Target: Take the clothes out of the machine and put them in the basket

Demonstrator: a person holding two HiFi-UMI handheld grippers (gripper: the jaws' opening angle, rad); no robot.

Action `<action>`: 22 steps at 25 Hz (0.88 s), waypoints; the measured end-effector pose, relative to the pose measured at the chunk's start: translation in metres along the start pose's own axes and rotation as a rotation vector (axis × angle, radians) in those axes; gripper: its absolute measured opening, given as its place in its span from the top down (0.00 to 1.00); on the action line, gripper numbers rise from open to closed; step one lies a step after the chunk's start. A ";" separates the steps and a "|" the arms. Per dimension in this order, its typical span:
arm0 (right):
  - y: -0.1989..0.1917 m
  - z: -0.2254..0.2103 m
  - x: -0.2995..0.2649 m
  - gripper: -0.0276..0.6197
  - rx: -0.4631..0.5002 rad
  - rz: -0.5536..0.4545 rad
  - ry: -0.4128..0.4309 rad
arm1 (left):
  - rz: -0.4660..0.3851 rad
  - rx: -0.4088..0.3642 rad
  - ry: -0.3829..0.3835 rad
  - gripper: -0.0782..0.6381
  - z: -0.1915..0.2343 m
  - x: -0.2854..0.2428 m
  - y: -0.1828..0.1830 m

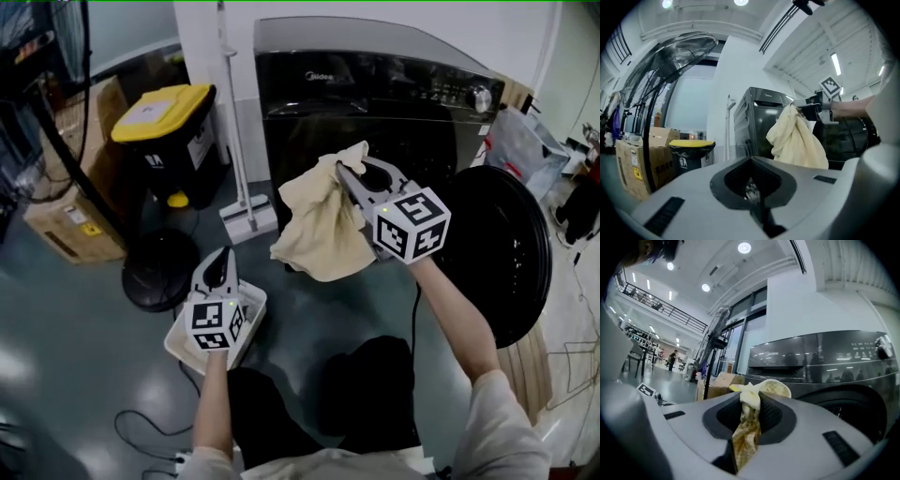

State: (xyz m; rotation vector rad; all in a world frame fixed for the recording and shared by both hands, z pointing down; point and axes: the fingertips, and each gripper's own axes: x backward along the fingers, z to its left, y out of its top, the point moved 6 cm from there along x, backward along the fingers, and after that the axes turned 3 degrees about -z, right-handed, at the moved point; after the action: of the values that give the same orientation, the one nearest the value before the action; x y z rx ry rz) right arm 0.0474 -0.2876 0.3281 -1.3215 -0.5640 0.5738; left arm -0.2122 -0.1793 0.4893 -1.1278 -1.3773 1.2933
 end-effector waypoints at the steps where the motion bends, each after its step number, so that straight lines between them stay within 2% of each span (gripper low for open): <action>1: 0.002 0.010 -0.006 0.83 0.002 -0.006 0.026 | 0.004 -0.003 0.021 0.87 0.007 0.007 0.000; 9: 0.011 0.088 -0.056 0.83 -0.049 -0.051 0.212 | 0.030 -0.023 0.183 0.87 0.069 0.069 0.002; 22: 0.048 0.217 -0.096 0.83 -0.092 -0.127 0.468 | 0.043 -0.038 0.370 0.87 0.132 0.169 0.003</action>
State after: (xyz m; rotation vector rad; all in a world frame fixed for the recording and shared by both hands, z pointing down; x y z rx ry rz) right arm -0.1723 -0.1882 0.3093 -1.4360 -0.2863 0.1235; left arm -0.3710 -0.0349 0.4852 -1.3515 -1.1102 1.0266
